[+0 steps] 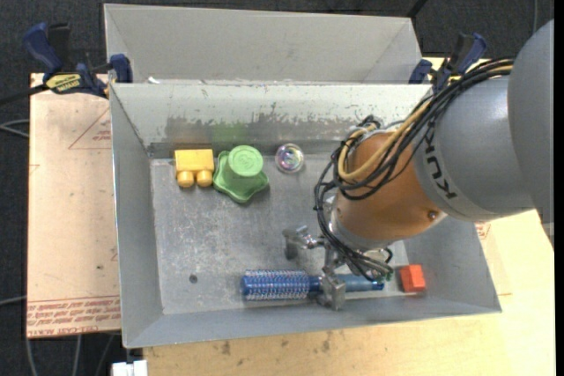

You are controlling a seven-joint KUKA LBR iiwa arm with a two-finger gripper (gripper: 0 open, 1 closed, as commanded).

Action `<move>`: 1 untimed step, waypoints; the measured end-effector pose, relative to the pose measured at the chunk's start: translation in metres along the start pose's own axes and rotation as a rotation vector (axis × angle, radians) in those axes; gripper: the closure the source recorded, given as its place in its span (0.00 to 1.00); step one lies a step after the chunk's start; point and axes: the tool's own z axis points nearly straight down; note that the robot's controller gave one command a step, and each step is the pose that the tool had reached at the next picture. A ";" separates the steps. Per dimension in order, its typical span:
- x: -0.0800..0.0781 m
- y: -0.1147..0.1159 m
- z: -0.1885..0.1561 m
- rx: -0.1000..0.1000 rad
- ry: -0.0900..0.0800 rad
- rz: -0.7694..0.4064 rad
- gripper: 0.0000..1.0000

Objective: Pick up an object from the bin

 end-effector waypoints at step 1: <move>0.004 0.001 0.000 -0.005 0.015 -0.001 1.00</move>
Offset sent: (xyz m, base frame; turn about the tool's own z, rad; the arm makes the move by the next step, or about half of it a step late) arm 0.0000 0.0000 0.0000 0.0000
